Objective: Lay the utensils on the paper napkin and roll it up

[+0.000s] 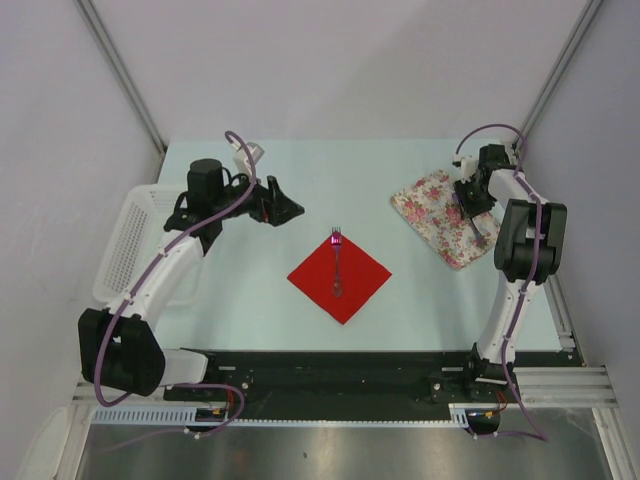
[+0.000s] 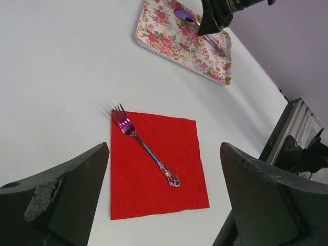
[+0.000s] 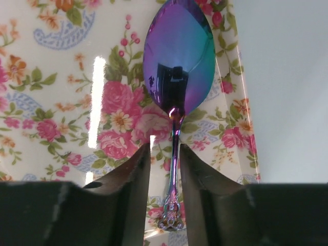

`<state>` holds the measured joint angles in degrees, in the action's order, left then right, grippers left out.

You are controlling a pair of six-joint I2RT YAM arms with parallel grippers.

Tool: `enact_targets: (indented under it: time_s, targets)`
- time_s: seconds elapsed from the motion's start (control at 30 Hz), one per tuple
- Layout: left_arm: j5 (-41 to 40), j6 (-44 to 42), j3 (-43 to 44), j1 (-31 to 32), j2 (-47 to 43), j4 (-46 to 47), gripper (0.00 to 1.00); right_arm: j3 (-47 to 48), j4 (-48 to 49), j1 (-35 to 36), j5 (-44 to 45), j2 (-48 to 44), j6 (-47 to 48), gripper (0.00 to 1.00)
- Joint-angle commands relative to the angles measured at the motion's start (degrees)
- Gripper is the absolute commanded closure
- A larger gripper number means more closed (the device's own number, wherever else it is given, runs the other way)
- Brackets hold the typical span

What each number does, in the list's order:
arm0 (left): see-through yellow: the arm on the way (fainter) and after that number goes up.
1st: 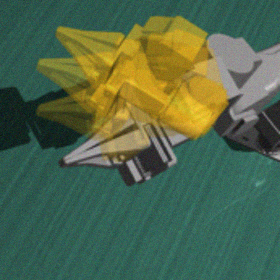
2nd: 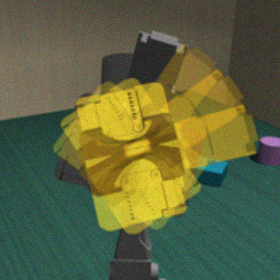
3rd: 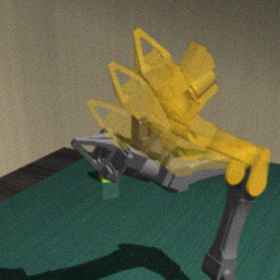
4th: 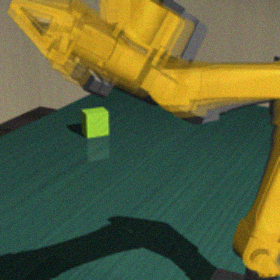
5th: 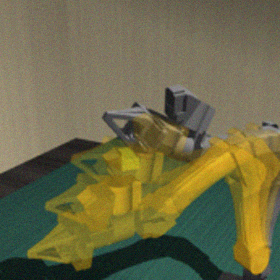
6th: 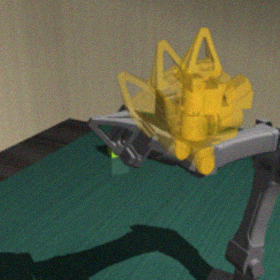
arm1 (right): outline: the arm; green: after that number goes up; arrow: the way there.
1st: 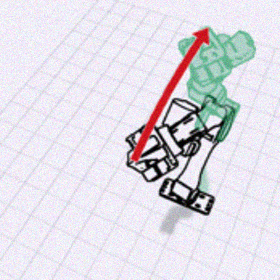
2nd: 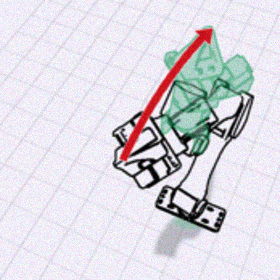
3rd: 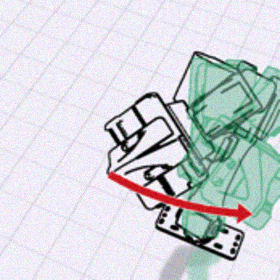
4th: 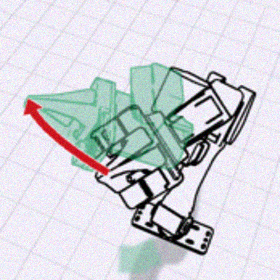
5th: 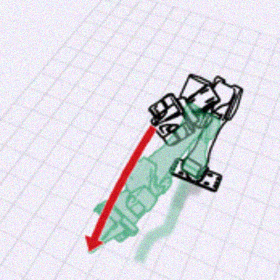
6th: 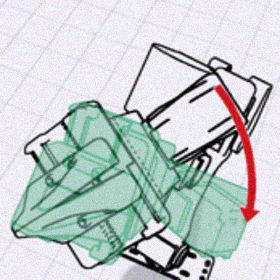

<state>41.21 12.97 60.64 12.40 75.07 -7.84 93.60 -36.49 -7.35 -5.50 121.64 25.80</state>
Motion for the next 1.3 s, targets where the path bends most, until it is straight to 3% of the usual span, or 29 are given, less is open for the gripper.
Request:
enact_targets:
  time_s: [0.0,0.07,0.1,0.13,0.3,0.4,0.53,0.73,0.93,1.03,1.27]
  targets:
    - [0.63,1.35,-0.79,-0.19,0.17,3.26,0.05,0.18,2.48,-0.55,1.10,1.49,0.21,0.72]
    - [0.45,2.40,-1.14,-0.45,-0.01,4.23,0.04,0.44,2.04,-0.99,0.32,1.58,0.13,0.78]
    - [0.36,2.67,-1.58,-0.54,-0.01,4.58,0.04,0.61,1.60,-1.08,-0.04,1.40,0.13,0.86]
    - [0.27,2.93,-1.67,-0.63,-0.10,4.84,0.03,0.70,1.25,-1.17,-0.48,1.14,0.13,1.00]
    - [0.09,2.15,-2.63,-1.41,-2.90,6.08,0.00,1.75,-1.82,-1.00,-6.70,-4.91,-1.28,1.00]
    - [1.59,-0.31,-2.64,-2.03,-3.78,4.68,0.00,4.99,-6.82,-0.56,-18.02,-10.10,-4.26,1.00]
    - [2.64,-11.09,-3.33,-2.21,-7.55,4.05,0.00,7.12,-13.69,1.71,-43.46,-14.67,-9.36,1.00]
    - [6.77,-20.86,-9.57,-2.03,-15.20,13.35,0.00,0.73,-11.60,12.52,-70.29,-21.18,-21.92,1.00]
    - [10.12,-31.57,-13.70,1.99,-22.50,18.12,0.02,-5.26,-8.68,27.98,-81.93,-25.40,-25.19,1.00]
    - [9.59,-37.73,-14.94,5.68,-25.23,16.98,0.04,-7.20,-8.25,30.73,-85.10,-27.25,-25.54,1.00]
    - [10.37,-36.97,-16.00,9.30,-26.29,16.98,0.17,-13.44,4.47,36.71,-88.37,-32.17,-36.41,1.00]
